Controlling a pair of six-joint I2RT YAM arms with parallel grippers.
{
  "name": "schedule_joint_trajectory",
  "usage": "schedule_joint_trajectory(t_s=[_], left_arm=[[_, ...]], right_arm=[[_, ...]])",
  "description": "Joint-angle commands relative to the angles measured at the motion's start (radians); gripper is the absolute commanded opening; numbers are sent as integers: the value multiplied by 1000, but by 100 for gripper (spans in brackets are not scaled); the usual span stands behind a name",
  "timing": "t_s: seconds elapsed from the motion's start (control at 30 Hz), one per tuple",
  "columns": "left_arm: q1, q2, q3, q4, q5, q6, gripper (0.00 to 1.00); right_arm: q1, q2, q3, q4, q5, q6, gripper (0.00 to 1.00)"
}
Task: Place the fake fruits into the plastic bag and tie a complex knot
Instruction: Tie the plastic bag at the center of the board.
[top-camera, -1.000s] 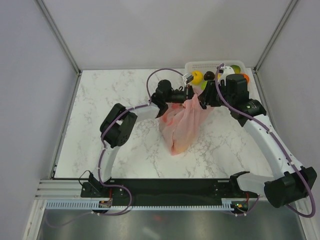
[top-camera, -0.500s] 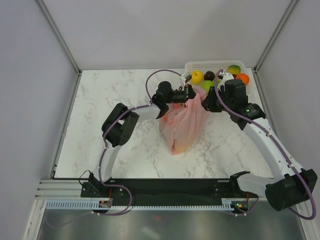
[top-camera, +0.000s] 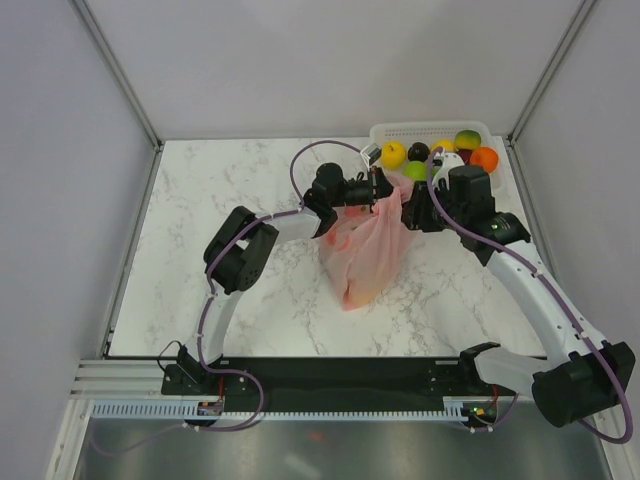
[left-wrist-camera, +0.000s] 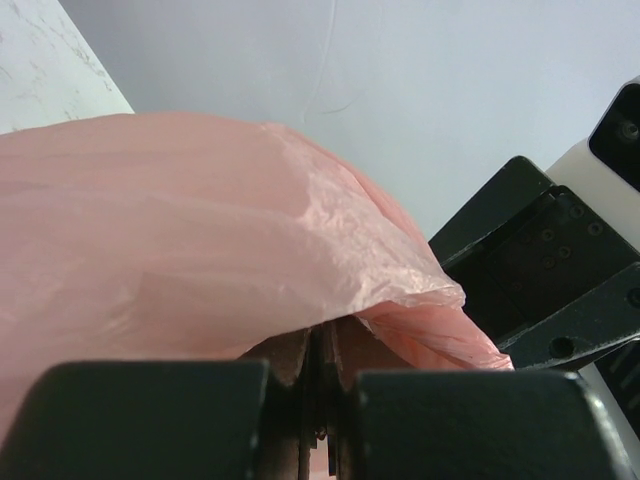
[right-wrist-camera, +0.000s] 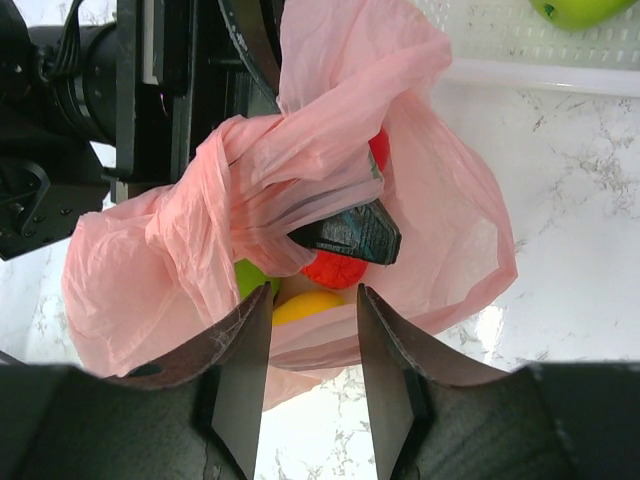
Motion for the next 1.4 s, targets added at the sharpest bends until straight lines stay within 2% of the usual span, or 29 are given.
schedule_joint_trajectory(t_s=[0.0,0.2,0.37,0.6,0.73,0.9,0.97,1.07,1.1,1.13,1.37], left_arm=[[-9,15,37,32,-12,-45,2],[-15,11,38,15,-20,-40,2],[-21,17,40,30,-29,-45,2],[-21,18,40,38,-20,-53,2],[-24,18,31,46,-19,-59,3],[-27,17,24,50,-17,-57,6],[-27,14,23,50,-17,-56,8],[-32,15,21,49,-17,-53,9],[-32,15,20,49,-19,-51,9],[-32,14,18,49,-17,-51,10],[-30,9,4,63,-19,-50,19]], right_arm=[[2,-24,-5,13,-28,-50,48],[2,7,-7,41,-59,-36,50],[2,14,-16,69,-79,-9,58],[2,21,-18,79,-25,-8,53],[2,28,-9,81,3,-24,42],[2,34,2,93,29,-35,35],[2,39,2,98,33,-35,29],[2,42,-1,113,50,-30,15],[0,44,-2,121,55,-25,2],[2,45,-4,124,53,-19,0],[2,31,-28,142,99,8,0]])
